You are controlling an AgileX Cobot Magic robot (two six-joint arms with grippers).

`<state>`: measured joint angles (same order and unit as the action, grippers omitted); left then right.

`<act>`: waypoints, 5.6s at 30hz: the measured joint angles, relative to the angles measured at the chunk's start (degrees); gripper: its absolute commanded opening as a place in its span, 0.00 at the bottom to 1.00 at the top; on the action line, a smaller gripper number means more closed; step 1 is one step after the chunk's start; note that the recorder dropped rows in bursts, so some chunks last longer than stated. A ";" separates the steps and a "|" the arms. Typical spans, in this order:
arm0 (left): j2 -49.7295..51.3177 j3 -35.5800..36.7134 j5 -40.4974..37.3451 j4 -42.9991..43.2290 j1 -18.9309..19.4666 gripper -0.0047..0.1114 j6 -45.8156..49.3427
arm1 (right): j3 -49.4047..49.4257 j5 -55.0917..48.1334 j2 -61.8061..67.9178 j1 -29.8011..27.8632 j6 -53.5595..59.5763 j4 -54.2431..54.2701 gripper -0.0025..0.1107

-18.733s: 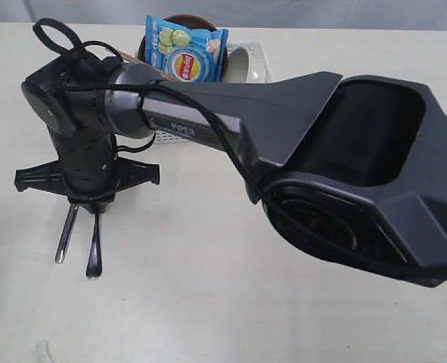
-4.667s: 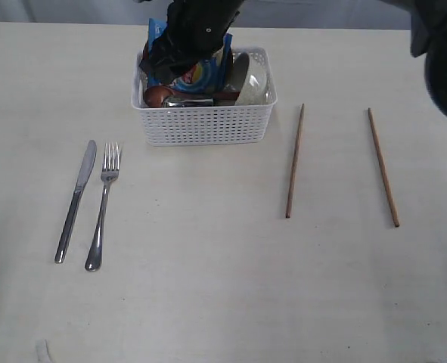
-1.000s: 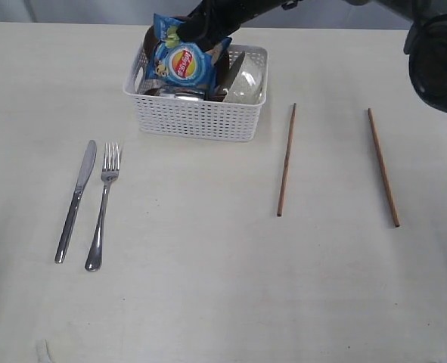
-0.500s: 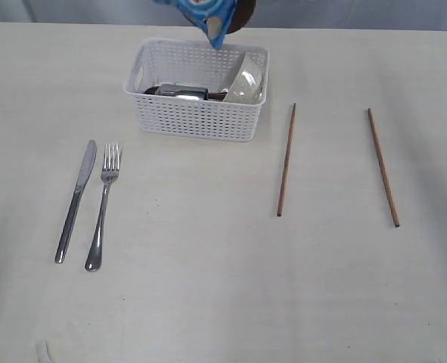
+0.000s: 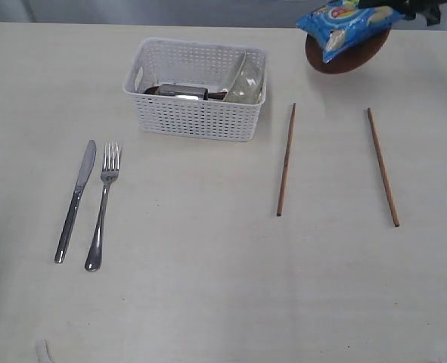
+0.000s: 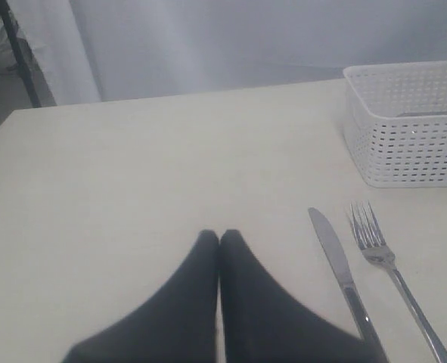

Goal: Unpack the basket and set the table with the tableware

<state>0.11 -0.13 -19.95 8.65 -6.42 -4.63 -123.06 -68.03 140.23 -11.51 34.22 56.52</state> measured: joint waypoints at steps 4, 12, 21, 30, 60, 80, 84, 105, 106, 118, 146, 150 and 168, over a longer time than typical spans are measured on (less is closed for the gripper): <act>0.00 0.00 0.00 0.00 0.00 0.04 0.00 | 3.12 -0.57 4.01 -0.43 0.66 4.89 0.02; 0.00 0.00 0.00 0.00 0.00 0.04 0.00 | 4.61 -0.38 9.54 -0.54 1.74 9.55 0.02; 0.00 0.00 0.00 0.00 0.00 0.04 0.00 | 4.61 4.02 9.43 -1.27 2.79 9.21 0.02; 0.00 0.00 0.00 0.00 0.00 0.04 0.00 | 4.61 4.63 9.31 -2.11 2.79 6.78 0.11; 0.00 0.00 0.00 0.00 0.00 0.04 0.00 | 4.61 5.57 -1.04 -8.13 0.17 -4.86 0.17; 0.00 0.00 0.00 0.00 0.00 0.04 0.00 | 4.61 10.21 -1.18 6.25 -31.57 -48.30 0.02; 0.00 0.00 0.00 0.00 0.00 0.04 0.00 | 4.61 10.89 -0.70 8.14 -39.32 -59.62 0.02; 0.00 0.00 0.00 0.00 0.00 0.04 0.00 | 4.61 10.85 -6.90 7.41 -31.85 -49.38 0.02; 0.00 0.00 0.00 0.00 0.00 0.04 0.00 | 4.61 10.85 -8.37 7.28 -30.51 -47.44 0.02; 0.00 0.00 0.00 -0.11 0.00 0.04 0.00 | 4.61 5.46 -19.61 21.25 -26.22 -42.14 0.02; 0.00 0.00 0.00 -0.11 0.00 0.04 0.00 | 4.61 6.93 -15.21 43.92 -29.95 -42.53 0.42; 0.00 0.00 0.00 -0.11 0.00 0.04 0.00 | 4.61 9.77 -11.71 43.92 -30.86 -38.44 0.42; 0.00 0.00 0.00 -0.11 0.00 0.04 0.00 | 0.17 3.48 -6.34 43.92 -49.74 -48.49 0.42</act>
<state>0.11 -0.13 -19.95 8.54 -6.42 -4.63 -122.89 -64.54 133.89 32.41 -15.52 8.03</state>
